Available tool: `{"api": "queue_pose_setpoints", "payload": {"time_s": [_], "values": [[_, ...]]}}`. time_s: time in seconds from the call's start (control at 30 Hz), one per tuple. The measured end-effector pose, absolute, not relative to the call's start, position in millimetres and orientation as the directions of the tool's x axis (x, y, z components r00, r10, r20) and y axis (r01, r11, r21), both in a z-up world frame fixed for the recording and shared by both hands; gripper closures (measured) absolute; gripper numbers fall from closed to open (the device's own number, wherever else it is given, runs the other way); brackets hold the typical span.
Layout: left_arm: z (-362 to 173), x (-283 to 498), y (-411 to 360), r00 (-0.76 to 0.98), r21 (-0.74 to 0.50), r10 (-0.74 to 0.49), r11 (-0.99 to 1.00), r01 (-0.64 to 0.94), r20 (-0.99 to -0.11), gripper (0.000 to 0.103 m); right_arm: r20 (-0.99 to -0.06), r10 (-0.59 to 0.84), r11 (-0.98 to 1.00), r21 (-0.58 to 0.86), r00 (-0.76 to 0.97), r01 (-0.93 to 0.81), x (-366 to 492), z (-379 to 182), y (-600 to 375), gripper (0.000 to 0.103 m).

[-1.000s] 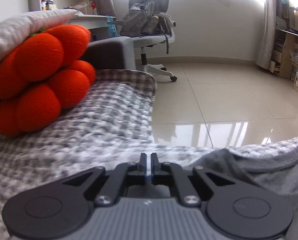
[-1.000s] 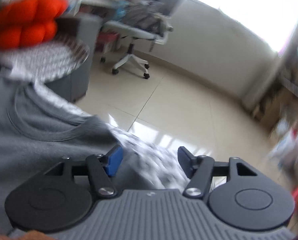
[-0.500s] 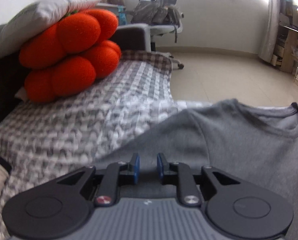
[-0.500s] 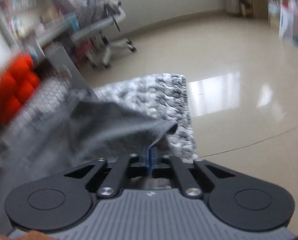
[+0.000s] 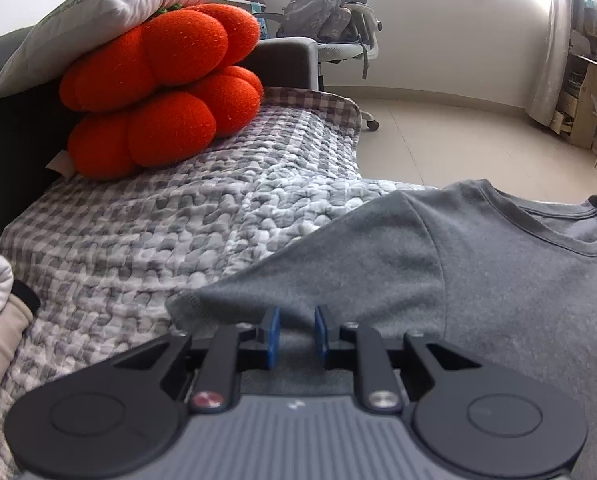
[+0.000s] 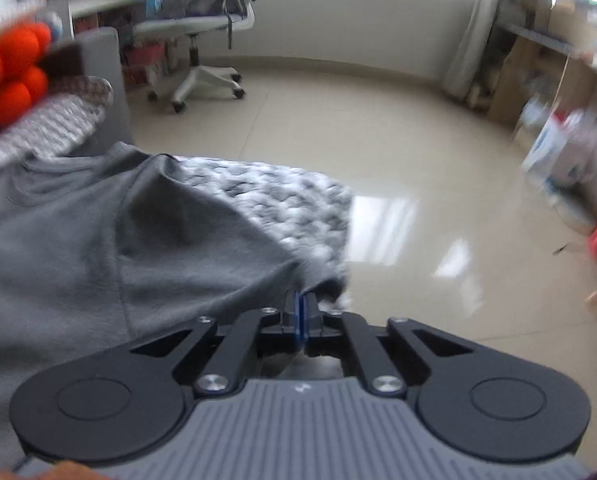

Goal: Fold clothes

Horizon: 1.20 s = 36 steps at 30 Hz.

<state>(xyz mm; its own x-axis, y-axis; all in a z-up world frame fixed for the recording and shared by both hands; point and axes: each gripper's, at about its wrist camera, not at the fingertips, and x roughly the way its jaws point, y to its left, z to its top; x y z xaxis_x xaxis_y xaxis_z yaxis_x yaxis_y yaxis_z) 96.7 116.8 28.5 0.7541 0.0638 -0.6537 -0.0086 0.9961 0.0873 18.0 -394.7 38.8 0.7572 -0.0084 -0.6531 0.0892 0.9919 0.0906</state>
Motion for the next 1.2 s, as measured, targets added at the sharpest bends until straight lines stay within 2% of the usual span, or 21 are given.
{"api": "queue_pose_setpoints", "payload": {"time_s": [0.03, 0.07, 0.1, 0.17, 0.23, 0.4, 0.53, 0.57, 0.63, 0.67, 0.7, 0.83, 0.97, 1.07, 1.13, 1.2], "values": [[29, 95, 120, 0.753, 0.084, 0.063, 0.996, -0.01, -0.656, 0.084, -0.645, 0.025, 0.984, 0.151, 0.764, 0.096, 14, 36, -401, 0.074], [30, 93, 124, 0.752, 0.081, 0.063, 0.997, -0.013, -0.656, 0.084, -0.629, 0.059, 0.97, 0.219, 0.775, 0.104, 8, 34, -408, 0.057], [31, 91, 128, 0.753, 0.075, 0.06, 0.997, -0.015, -0.655, 0.084, -0.592, 0.093, 0.945, 0.306, 0.8, 0.116, -4, 32, -418, 0.053], [35, 85, 136, 0.754, 0.06, 0.054, 0.998, -0.019, -0.654, 0.084, -0.543, 0.138, 0.897, 0.424, 0.829, 0.128, -29, 28, -439, 0.053], [38, 81, 140, 0.755, 0.04, 0.041, 0.999, -0.019, -0.654, 0.084, -0.543, 0.141, 0.897, 0.424, 0.828, 0.126, -48, 25, -450, 0.053], [43, 73, 130, 0.743, -0.011, -0.005, 1.0, -0.003, -0.669, 0.083, -0.574, 0.158, 0.984, 0.158, 0.803, -0.081, -69, 25, -408, 0.053], [53, 64, 101, 0.75, -0.016, -0.048, 0.999, 0.05, -0.66, 0.074, -0.55, 0.192, 0.981, 0.126, 0.813, -0.147, -55, 30, -380, 0.053], [53, 61, 96, 0.75, -0.015, -0.055, 0.998, 0.06, -0.66, 0.072, -0.558, 0.188, 0.982, 0.133, 0.808, -0.136, -49, 29, -378, 0.057], [52, 56, 86, 0.745, -0.009, -0.063, 0.997, 0.077, -0.663, 0.071, -0.577, 0.206, 0.977, 0.17, 0.791, -0.13, -37, 25, -376, 0.077], [50, 53, 84, 0.743, 0.002, -0.059, 0.997, 0.081, -0.667, 0.071, -0.579, 0.209, 0.977, 0.158, 0.788, -0.143, -36, 24, -373, 0.085], [48, 51, 82, 0.741, 0.018, -0.048, 0.996, 0.082, -0.669, 0.071, -0.568, 0.199, 0.98, 0.116, 0.799, -0.161, -38, 27, -368, 0.098], [39, 46, 86, 0.737, 0.058, -0.025, 0.995, 0.087, -0.676, 0.07, -0.539, 0.128, 0.98, -0.061, 0.832, -0.191, -48, 46, -361, 0.098], [27, 46, 90, 0.731, 0.082, -0.006, 0.993, 0.085, -0.683, 0.068, -0.509, 0.018, 0.907, -0.353, 0.86, -0.228, -56, 68, -345, 0.098], [28, 45, 88, 0.743, 0.127, 0.027, 0.989, 0.078, -0.669, 0.068, -0.552, -0.022, 0.84, -0.462, 0.834, -0.284, -52, 69, -337, 0.099], [28, 44, 85, 0.753, 0.172, 0.048, 0.981, 0.087, -0.657, 0.077, -0.614, -0.071, 0.796, -0.509, 0.786, -0.326, -41, 55, -340, 0.099], [28, 42, 83, 0.76, 0.191, 0.046, 0.976, 0.105, -0.648, 0.095, -0.647, -0.112, 0.778, -0.529, 0.754, -0.339, -29, 43, -345, 0.103]]}}
